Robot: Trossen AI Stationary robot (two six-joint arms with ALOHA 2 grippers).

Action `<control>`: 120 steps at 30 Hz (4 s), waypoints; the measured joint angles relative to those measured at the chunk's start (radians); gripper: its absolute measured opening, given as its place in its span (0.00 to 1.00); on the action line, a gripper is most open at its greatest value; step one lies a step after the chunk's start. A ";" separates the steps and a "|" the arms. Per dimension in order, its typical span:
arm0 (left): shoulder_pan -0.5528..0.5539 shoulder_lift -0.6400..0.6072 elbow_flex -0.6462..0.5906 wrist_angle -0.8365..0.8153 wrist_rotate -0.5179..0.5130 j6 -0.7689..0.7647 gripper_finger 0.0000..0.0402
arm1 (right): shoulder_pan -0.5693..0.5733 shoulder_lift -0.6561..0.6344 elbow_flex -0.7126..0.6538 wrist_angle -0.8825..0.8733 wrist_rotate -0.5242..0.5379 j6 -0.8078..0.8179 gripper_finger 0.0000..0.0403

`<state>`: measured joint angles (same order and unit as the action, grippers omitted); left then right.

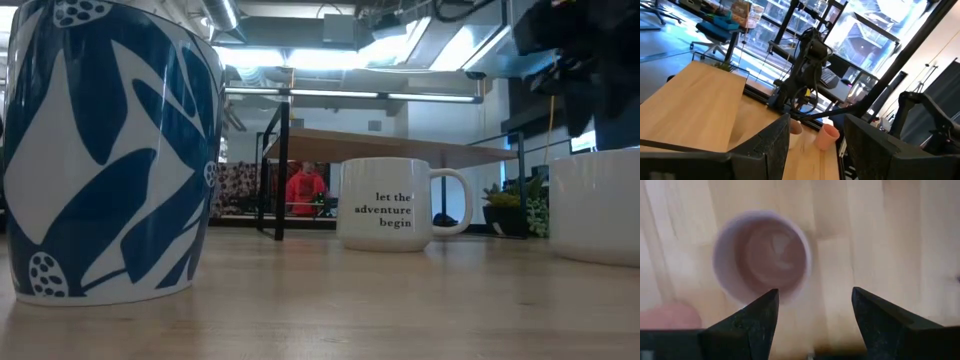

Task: Place coffee mugs
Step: Put the white-brown mug on the shelf

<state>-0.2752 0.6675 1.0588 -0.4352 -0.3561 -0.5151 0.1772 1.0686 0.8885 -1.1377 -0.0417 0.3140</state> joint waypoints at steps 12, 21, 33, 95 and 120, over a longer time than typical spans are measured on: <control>0.000 0.000 0.000 -0.006 0.002 -0.005 0.45 | 0.000 0.067 -0.138 0.204 0.022 -0.004 0.59; 0.000 0.000 0.000 -0.007 -0.001 -0.005 0.45 | -0.001 0.125 -0.214 0.267 -0.014 0.003 0.44; 0.000 0.000 0.000 -0.010 -0.002 -0.006 0.45 | -0.001 0.147 -0.159 0.249 -0.066 0.046 0.02; 0.000 0.000 0.000 -0.028 -0.135 -0.029 0.45 | -0.910 0.818 1.144 -0.333 0.110 -2.003 0.00; 0.000 0.000 0.000 -0.028 -0.187 -0.032 0.45 | -0.904 0.883 1.143 -0.303 0.113 -1.973 0.08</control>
<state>-0.2752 0.6674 1.0588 -0.4636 -0.5426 -0.5468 -0.7269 1.9515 2.0311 -1.4411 0.0711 -1.6589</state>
